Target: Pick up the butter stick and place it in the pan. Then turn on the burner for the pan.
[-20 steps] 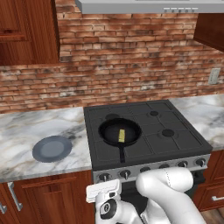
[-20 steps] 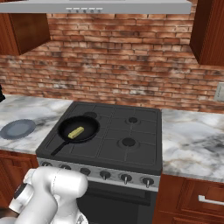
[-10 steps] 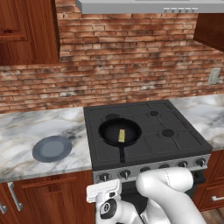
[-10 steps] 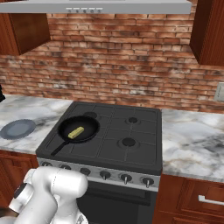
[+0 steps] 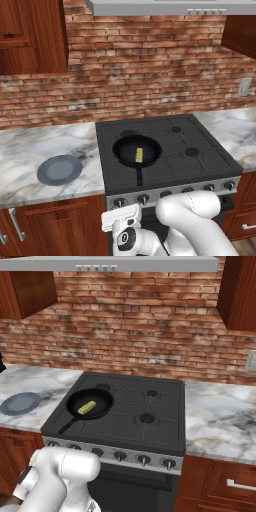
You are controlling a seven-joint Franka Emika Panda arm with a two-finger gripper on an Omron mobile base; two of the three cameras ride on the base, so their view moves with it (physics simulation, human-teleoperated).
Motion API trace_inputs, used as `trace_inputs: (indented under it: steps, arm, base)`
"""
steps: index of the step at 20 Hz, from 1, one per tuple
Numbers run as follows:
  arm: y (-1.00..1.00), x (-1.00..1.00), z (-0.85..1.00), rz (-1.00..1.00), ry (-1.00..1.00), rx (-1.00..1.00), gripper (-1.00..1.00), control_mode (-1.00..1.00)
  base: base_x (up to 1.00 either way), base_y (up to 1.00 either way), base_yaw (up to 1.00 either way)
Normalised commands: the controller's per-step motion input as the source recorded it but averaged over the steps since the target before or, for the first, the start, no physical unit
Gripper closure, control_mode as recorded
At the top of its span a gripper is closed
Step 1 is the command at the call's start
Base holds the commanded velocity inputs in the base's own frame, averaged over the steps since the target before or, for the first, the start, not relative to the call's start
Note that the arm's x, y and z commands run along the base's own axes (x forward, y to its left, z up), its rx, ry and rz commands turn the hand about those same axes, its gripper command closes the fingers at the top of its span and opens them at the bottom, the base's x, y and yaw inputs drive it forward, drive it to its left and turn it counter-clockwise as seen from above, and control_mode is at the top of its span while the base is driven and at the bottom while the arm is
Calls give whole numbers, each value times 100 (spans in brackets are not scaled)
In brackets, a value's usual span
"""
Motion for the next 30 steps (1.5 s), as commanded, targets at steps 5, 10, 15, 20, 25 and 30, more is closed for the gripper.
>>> trace_inputs:
  steps: [5, 10, 15, 20, 25, 30]
  arm:
    - [-14, 0, 0, 3, 1, -4, 100, -100]
    - [-2, 0, 0, 0, 5, -9, 100, -100]
    - [0, 0, 0, 0, 7, -10, 100, -100]
    - [-2, 0, 0, 0, 9, -10, 100, -100]
    - [-3, 0, 0, 0, 12, -10, 100, -100]
    - [-9, 0, 0, 0, 14, -10, 100, -100]
  base:
    - [0, 0, 0]
    - [0, 0, 0]
    - [0, 0, 0]
    - [0, 0, 0]
    - [0, 0, 0]
    - [0, 0, 0]
